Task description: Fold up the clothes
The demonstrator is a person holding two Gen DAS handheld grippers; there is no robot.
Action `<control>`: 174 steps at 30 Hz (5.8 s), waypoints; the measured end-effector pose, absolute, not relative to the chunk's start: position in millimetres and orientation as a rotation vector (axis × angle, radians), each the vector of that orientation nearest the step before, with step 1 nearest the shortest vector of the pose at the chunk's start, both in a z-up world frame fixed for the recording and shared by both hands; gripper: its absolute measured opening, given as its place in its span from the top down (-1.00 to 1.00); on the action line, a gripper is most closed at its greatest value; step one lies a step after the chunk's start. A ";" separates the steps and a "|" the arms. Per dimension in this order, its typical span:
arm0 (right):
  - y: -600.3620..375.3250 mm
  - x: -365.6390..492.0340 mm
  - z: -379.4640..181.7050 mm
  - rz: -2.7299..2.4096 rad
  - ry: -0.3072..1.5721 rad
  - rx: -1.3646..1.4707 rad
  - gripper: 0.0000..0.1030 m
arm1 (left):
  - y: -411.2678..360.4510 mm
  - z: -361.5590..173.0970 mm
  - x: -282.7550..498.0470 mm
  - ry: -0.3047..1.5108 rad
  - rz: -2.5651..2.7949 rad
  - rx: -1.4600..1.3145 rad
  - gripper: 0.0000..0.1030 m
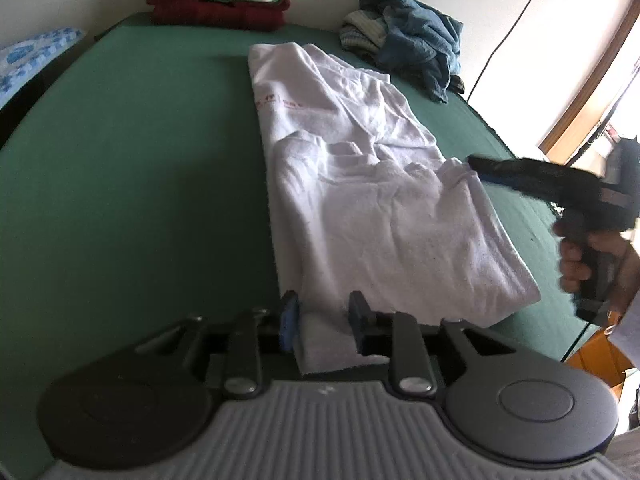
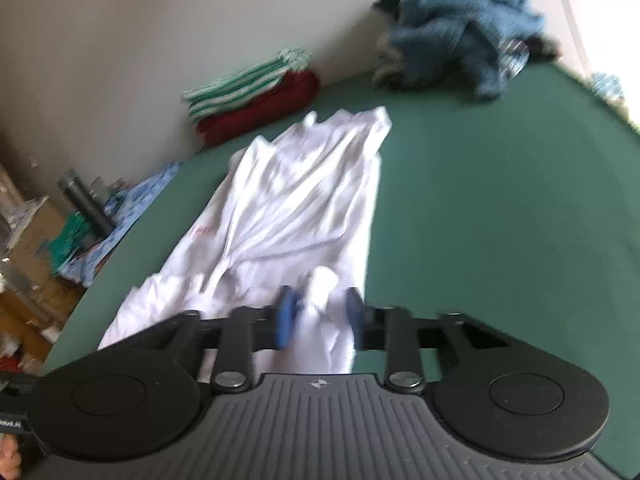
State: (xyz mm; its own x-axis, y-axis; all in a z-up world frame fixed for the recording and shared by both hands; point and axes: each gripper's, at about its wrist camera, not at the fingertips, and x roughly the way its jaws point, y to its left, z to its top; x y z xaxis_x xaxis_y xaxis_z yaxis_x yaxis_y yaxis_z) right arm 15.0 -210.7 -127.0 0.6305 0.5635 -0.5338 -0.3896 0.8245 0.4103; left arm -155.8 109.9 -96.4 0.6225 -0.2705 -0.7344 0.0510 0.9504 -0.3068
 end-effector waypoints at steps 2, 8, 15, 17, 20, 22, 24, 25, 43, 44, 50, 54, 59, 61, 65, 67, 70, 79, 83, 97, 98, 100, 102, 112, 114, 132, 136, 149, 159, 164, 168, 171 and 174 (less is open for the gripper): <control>-219.7 -0.6 -115.4 0.559 0.654 0.212 0.15 | 110.3 -95.7 -158.9 0.883 -0.184 -0.270 0.41; -230.2 -36.6 -114.3 0.579 0.681 0.143 0.25 | 109.3 -98.3 -167.0 0.884 -0.186 -0.283 0.41; -225.7 -61.8 -124.4 0.581 0.742 0.160 0.59 | 121.0 -82.3 -175.7 0.881 -0.146 -0.214 0.52; -224.4 -69.0 -127.2 0.581 0.759 0.164 0.58 | 114.6 -73.5 -171.5 0.854 -0.156 -0.155 0.51; -222.5 -79.7 -131.5 0.582 0.785 0.172 0.52 | 103.4 -72.6 -158.5 0.852 -0.191 -0.114 0.04; -221.2 -83.1 -132.6 0.581 0.786 0.164 0.51 | 101.4 -82.4 -151.7 0.860 -0.166 -0.114 0.04; -219.9 -84.6 -133.0 0.579 0.780 0.150 0.51 | 99.5 -92.3 -144.9 0.867 -0.141 -0.114 0.19; -219.2 -85.4 -133.1 0.578 0.777 0.143 0.51 | 98.5 -97.2 -141.5 0.870 -0.128 -0.114 0.21; -216.0 -104.7 -132.8 0.519 0.756 0.071 0.33 | 86.5 -90.6 -195.8 0.897 -0.155 -0.081 0.17; -217.9 -105.5 -133.7 0.518 0.756 0.085 0.32 | 90.7 -91.8 -195.4 0.902 -0.157 -0.124 0.11; -218.5 -109.6 -137.2 0.516 0.736 0.106 0.29 | 108.2 -98.6 -192.5 0.849 -0.165 -0.330 0.06; -212.2 -115.6 -139.3 0.542 0.698 0.049 0.51 | 104.6 -100.4 -195.6 0.828 -0.138 -0.350 0.51; -216.7 -113.4 -139.7 0.562 0.709 0.080 0.78 | 102.1 -103.3 -200.5 0.816 -0.095 -0.408 0.80; -218.9 -109.0 -139.4 0.564 0.720 0.105 0.85 | 102.1 -104.1 -195.8 0.811 -0.071 -0.435 0.87; -226.2 -103.9 -135.4 0.579 0.737 0.165 0.89 | 92.5 -94.0 -190.7 0.788 -0.064 -0.382 0.91; -231.4 -103.0 -132.4 0.590 0.745 0.202 0.89 | 91.8 -89.2 -196.0 0.779 -0.066 -0.389 0.92; -240.0 -102.0 -127.7 0.607 0.758 0.257 0.90 | 94.2 -83.7 -206.3 0.771 -0.067 -0.420 0.92; -261.1 -113.2 -122.3 0.663 0.823 0.267 0.91 | 86.0 -82.0 -226.5 0.818 -0.093 -0.388 0.92; -267.5 -125.1 -126.8 0.694 0.883 0.226 0.91 | 80.2 -83.9 -241.8 0.858 -0.103 -0.376 0.90; -268.6 -133.6 -133.9 0.740 0.850 0.122 0.58 | 74.1 -98.5 -225.7 0.890 -0.102 -0.381 0.81; -266.5 -134.0 -134.3 0.748 0.851 0.115 0.73 | 72.6 -99.9 -223.8 0.895 -0.110 -0.383 0.94; -262.3 -134.7 -135.1 0.763 0.852 0.100 0.82 | 70.9 -99.5 -223.6 0.893 -0.110 -0.374 0.95; -263.2 -133.2 -134.7 0.774 0.865 0.110 0.85 | 70.7 -96.6 -224.3 0.889 -0.109 -0.368 0.95; -292.3 -110.4 -107.0 0.815 0.870 0.399 0.87 | 84.4 -49.3 -212.4 0.787 -0.128 -0.457 0.96; -295.7 -99.9 -97.8 0.804 0.853 0.475 0.87 | 88.9 -38.8 -203.9 0.764 -0.134 -0.468 0.96; -254.8 33.0 -111.6 0.507 0.753 0.727 0.91 | 150.3 -71.6 -27.0 0.814 -0.191 -0.440 0.96; -240.5 44.9 -130.8 0.438 0.788 0.672 0.91 | 153.2 -91.1 -8.4 0.868 -0.206 -0.399 0.95; -235.5 3.7 -104.1 0.464 0.687 0.446 0.36 | 193.0 -77.2 -27.9 0.862 -0.170 -0.411 0.44; -209.9 13.4 -110.4 0.555 0.705 0.210 0.08 | 138.7 -74.6 -58.4 0.785 -0.195 -0.265 -0.31; -211.3 26.9 -120.4 0.551 0.744 0.176 0.08 | 154.1 -103.7 -42.3 0.884 -0.153 -0.457 -0.14; -208.0 31.4 -127.2 0.568 0.776 0.197 0.33 | 143.9 -102.2 -49.2 0.866 -0.155 -0.445 0.54; -206.6 26.3 -121.1 0.567 0.726 0.176 0.73 | 129.8 -93.8 -58.6 0.829 -0.144 -0.355 0.82; -206.2 20.3 -108.8 0.586 0.656 0.163 0.81 | 131.4 -81.7 -68.8 0.775 -0.124 -0.356 0.85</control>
